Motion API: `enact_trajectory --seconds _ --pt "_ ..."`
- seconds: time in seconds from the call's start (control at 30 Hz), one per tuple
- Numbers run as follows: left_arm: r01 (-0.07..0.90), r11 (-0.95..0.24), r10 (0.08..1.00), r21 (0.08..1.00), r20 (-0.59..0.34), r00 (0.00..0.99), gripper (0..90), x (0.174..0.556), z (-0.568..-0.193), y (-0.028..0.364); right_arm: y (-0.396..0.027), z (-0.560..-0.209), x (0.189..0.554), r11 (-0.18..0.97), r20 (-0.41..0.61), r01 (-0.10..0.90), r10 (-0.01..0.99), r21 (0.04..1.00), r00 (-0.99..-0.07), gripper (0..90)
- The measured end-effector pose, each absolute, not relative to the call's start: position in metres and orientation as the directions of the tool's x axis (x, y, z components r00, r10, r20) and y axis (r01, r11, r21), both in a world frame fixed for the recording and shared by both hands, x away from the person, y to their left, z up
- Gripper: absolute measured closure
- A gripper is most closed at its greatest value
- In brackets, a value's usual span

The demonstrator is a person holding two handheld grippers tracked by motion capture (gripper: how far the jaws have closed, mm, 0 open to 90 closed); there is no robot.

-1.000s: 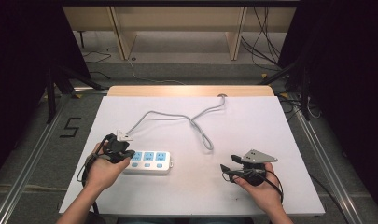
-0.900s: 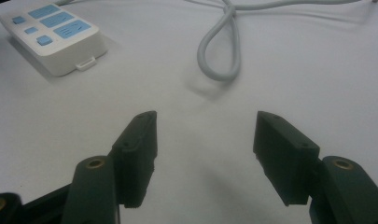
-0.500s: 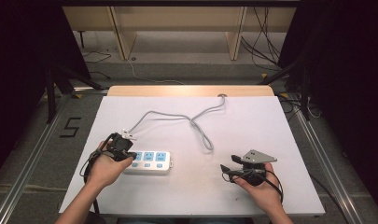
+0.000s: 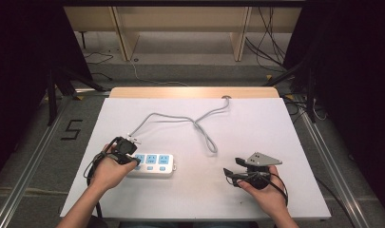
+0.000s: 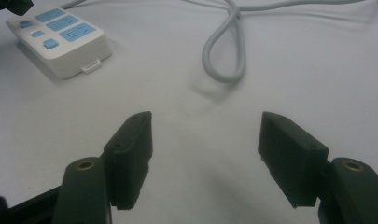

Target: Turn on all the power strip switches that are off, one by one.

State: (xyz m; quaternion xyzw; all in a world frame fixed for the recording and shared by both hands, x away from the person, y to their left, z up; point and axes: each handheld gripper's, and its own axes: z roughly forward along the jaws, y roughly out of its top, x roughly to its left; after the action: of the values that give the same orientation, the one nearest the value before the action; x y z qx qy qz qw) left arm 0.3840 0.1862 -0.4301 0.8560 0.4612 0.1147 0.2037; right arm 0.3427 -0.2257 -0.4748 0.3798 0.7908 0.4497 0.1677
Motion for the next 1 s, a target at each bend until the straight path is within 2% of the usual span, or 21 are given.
enact_trajectory --seconds 1.0 --pt "0.755 -0.495 0.835 0.429 -0.004 0.55 89.5 0.3854 -0.4363 0.1855 -0.2242 -0.4756 0.3427 0.318 0.075 0.456 0.749 0.831 -0.658 35.2"
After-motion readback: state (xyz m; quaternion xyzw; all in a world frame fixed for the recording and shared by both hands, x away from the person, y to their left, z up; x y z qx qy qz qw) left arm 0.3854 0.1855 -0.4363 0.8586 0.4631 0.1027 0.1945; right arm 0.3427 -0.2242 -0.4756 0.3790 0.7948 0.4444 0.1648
